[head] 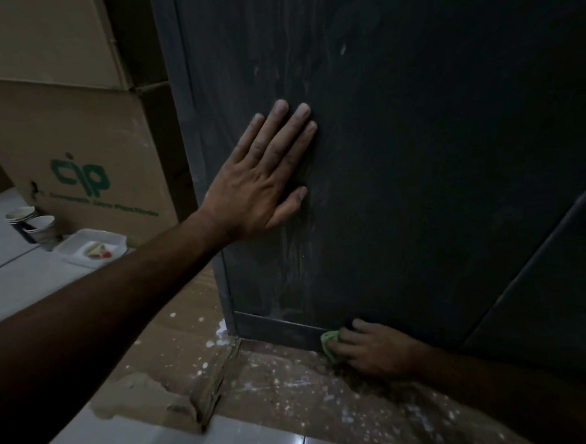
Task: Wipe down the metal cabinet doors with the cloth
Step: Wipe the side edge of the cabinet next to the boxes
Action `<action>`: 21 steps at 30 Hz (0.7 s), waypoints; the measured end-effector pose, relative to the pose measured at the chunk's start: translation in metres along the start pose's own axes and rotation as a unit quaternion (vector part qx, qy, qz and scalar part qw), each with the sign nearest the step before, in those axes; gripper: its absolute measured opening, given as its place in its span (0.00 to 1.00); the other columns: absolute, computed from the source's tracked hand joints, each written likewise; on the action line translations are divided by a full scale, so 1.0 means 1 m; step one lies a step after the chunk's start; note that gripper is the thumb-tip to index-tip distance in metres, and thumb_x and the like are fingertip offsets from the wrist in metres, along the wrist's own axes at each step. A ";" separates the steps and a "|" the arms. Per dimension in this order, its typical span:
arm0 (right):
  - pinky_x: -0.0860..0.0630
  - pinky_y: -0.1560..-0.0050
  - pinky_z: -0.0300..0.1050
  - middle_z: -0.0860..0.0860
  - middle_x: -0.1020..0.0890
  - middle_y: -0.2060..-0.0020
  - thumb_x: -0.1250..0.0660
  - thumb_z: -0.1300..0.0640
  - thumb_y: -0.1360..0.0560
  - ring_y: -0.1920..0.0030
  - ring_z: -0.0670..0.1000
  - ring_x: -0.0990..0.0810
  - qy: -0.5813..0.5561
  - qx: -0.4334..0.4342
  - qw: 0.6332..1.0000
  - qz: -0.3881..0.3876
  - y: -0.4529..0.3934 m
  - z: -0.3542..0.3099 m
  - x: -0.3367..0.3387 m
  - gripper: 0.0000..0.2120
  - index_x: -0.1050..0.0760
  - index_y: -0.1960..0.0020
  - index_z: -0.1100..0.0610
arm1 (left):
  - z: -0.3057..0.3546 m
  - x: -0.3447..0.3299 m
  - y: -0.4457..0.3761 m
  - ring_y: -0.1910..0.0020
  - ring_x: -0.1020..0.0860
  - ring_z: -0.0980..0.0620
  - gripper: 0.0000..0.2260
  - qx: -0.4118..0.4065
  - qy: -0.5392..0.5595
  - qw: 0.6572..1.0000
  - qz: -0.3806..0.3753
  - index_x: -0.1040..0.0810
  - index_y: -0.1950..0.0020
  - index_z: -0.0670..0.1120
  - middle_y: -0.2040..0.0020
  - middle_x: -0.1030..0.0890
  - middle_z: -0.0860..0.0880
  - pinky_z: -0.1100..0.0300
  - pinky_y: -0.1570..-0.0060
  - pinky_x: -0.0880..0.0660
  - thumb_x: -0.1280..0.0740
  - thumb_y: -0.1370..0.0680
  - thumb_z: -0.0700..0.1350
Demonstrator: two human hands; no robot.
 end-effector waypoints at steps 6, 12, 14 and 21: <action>0.32 0.43 0.57 0.53 0.29 0.29 0.38 0.51 0.23 0.39 0.60 0.29 -0.022 -0.202 0.967 0.151 -0.043 0.070 0.058 0.21 0.24 0.31 0.53 | 0.000 0.009 -0.001 0.16 0.46 0.37 0.34 -0.010 0.006 1.000 -0.003 0.44 0.16 0.38 0.16 0.42 0.36 0.41 0.17 0.47 0.38 0.14 0.57; 0.23 0.43 0.50 0.46 0.21 0.34 0.32 0.47 0.26 0.42 0.53 0.20 -0.011 -0.081 0.996 0.027 -0.026 0.030 0.053 0.09 0.15 0.50 0.44 | -0.014 0.026 0.004 0.15 0.47 0.39 0.34 -0.019 -0.004 1.000 -0.007 0.45 0.15 0.39 0.16 0.44 0.37 0.41 0.17 0.46 0.38 0.14 0.55; 0.28 0.44 0.54 0.49 0.23 0.32 0.36 0.51 0.24 0.42 0.56 0.23 0.017 -0.157 0.978 0.137 -0.028 0.080 0.096 0.13 0.17 0.43 0.46 | -0.016 0.024 0.009 0.15 0.48 0.39 0.33 -0.017 -0.011 1.000 -0.006 0.45 0.15 0.39 0.16 0.44 0.37 0.41 0.17 0.48 0.38 0.14 0.54; 0.34 0.48 0.54 0.51 0.24 0.31 0.40 0.54 0.20 0.45 0.57 0.26 0.039 -0.244 0.945 0.214 -0.012 0.106 0.123 0.19 0.22 0.32 0.49 | -0.022 0.025 0.008 0.15 0.46 0.38 0.30 -0.007 -0.006 1.000 0.012 0.43 0.16 0.38 0.16 0.42 0.37 0.39 0.18 0.45 0.38 0.14 0.50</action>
Point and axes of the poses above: each hand's wrist, its own y-axis away from the middle knuckle, its own x-axis out of the back of the hand, z = x × y, the point moved 9 cm from there along -y, towards the middle knuckle
